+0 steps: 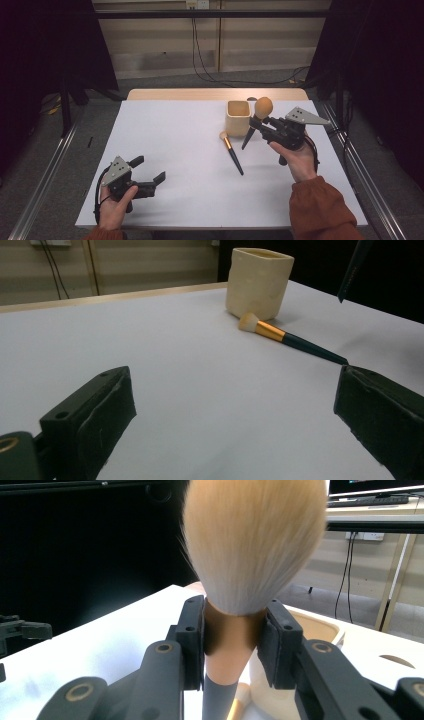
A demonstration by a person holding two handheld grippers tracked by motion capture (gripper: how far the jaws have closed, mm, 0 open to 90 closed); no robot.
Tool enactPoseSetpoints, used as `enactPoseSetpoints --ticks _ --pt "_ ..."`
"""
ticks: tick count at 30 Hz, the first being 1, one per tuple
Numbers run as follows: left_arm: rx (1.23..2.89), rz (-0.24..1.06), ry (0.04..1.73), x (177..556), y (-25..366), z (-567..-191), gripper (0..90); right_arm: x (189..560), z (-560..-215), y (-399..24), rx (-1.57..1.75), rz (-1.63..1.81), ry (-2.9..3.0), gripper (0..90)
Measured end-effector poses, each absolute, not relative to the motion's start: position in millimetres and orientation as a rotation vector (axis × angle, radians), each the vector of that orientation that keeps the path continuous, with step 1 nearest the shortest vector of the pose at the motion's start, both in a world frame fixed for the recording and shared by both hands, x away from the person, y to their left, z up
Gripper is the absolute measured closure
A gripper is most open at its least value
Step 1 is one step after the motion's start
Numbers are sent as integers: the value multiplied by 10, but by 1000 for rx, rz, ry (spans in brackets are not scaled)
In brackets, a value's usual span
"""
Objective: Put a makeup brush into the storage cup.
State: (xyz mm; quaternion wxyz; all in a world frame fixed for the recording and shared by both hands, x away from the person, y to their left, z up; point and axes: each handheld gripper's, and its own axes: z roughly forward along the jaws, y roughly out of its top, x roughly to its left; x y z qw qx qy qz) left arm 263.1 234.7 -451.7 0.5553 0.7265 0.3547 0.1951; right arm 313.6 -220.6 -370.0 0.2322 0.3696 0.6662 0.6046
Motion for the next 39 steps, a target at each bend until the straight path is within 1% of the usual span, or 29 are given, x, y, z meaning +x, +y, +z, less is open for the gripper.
enactPoseSetpoints --ticks 9,13,18,28,39 --pt "1680 501 872 2586 2428 -4541 31 3264 -3520 -2268 969 1654 1819 666" --pt "1685 502 877 2593 2461 -4546 37 3326 -3438 -2283 966 1654 1802 666" --pt "1676 504 904 2606 2493 -4564 36 3455 -3415 -2342 986 1638 1786 666" --pt "1674 507 892 2585 2471 -4554 36 3696 -3151 -2345 978 1635 1744 666" --pt "1675 511 891 2581 2471 -4555 36 3944 -3201 -2254 991 1587 1727 666"
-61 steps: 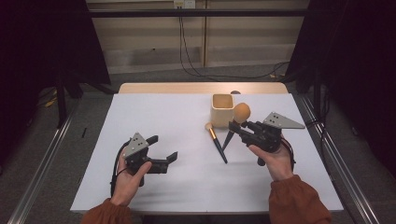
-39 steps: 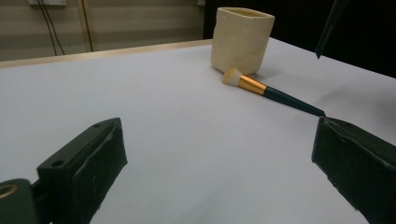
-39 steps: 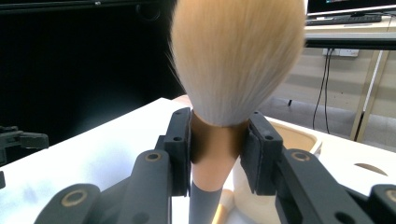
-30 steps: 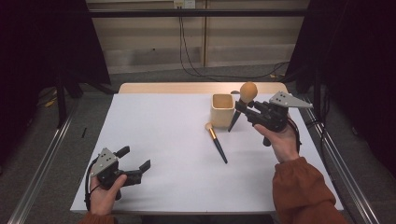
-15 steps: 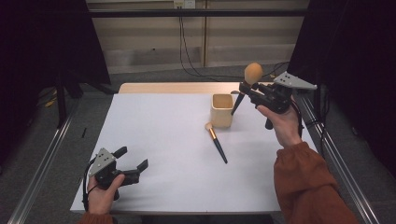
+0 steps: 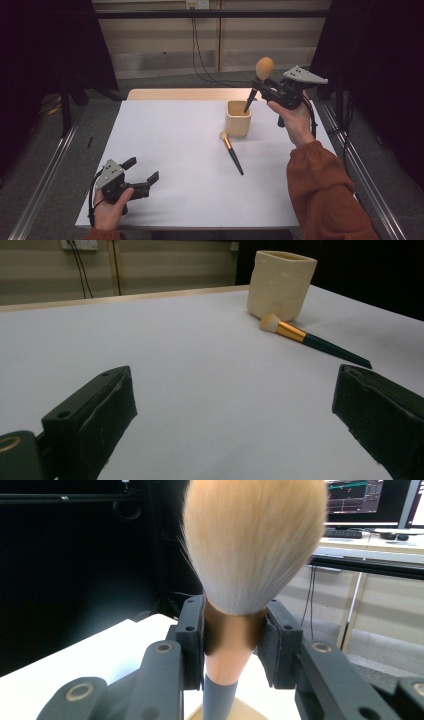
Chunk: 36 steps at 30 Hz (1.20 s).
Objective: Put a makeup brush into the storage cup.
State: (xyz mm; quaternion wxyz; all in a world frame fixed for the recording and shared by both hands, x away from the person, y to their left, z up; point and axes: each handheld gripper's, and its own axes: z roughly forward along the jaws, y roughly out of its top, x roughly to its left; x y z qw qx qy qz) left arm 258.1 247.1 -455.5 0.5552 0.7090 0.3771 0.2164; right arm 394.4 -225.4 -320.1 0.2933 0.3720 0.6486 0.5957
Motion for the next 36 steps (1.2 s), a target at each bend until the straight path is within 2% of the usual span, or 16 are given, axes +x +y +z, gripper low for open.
enactPoseSetpoints --ticks 12,36 --pt "1684 513 887 2591 2473 -4562 36 4096 -3379 -2179 1007 1554 1762 666" --pt "1696 518 885 2597 2478 -4566 31 4162 -3763 -2221 1095 1514 1803 666"
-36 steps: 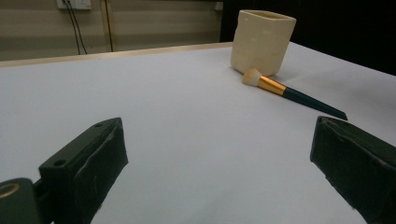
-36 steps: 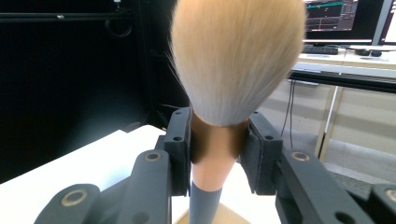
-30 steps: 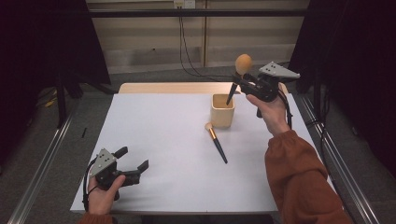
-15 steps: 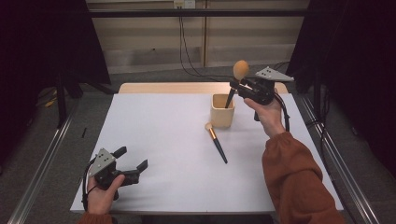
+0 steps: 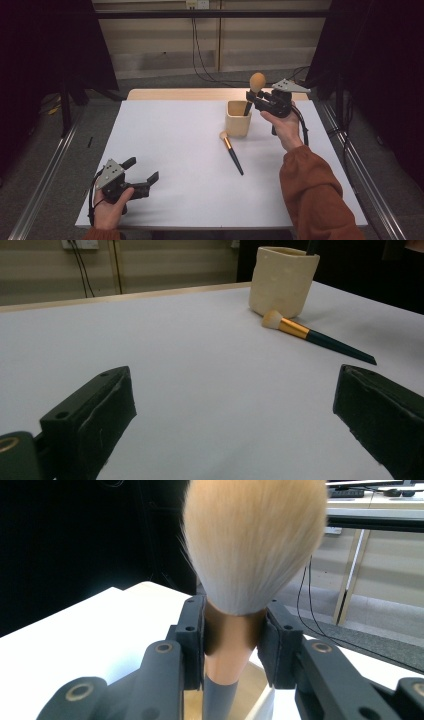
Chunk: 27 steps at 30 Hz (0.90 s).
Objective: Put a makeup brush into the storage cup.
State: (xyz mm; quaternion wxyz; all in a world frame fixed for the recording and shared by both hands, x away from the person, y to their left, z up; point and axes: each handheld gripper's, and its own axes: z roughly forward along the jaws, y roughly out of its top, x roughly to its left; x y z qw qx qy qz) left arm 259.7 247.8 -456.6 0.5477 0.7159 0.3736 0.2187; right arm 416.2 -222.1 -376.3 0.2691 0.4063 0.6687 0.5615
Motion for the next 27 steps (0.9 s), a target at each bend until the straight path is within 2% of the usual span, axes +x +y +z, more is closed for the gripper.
enactPoseSetpoints --ticks 24,27 --pt "1711 523 875 2607 2483 -4571 32 4232 -4084 -2206 1159 1495 1868 661" --pt "1714 523 872 2607 2480 -4571 32 4230 -4115 -2240 1182 1503 1867 627"
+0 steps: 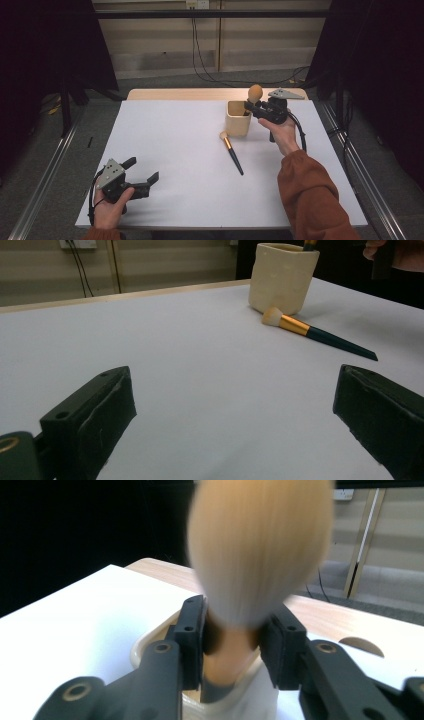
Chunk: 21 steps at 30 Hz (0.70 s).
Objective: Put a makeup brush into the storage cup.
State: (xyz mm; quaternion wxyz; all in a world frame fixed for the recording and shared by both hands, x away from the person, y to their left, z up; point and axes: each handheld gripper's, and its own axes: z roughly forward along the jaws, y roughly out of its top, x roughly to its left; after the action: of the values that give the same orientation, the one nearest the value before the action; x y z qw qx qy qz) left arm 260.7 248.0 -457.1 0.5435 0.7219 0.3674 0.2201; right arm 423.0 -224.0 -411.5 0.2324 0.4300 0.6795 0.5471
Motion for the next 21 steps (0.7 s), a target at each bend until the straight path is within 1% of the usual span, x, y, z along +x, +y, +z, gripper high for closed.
enactPoseSetpoints --ticks 7,9,13,21 --pt "1716 521 871 2607 2483 -4572 32 4204 -4142 -2283 1210 1523 1852 367" --pt "1713 522 872 2606 2484 -4572 32 4184 -4154 -2287 1211 1523 1847 319" --pt "1713 519 872 2604 2474 -4572 31 4126 -4170 -2302 1223 1514 1834 169" --pt "1714 524 871 2599 2477 -4566 32 4028 -4174 -2350 1213 1527 1828 90"
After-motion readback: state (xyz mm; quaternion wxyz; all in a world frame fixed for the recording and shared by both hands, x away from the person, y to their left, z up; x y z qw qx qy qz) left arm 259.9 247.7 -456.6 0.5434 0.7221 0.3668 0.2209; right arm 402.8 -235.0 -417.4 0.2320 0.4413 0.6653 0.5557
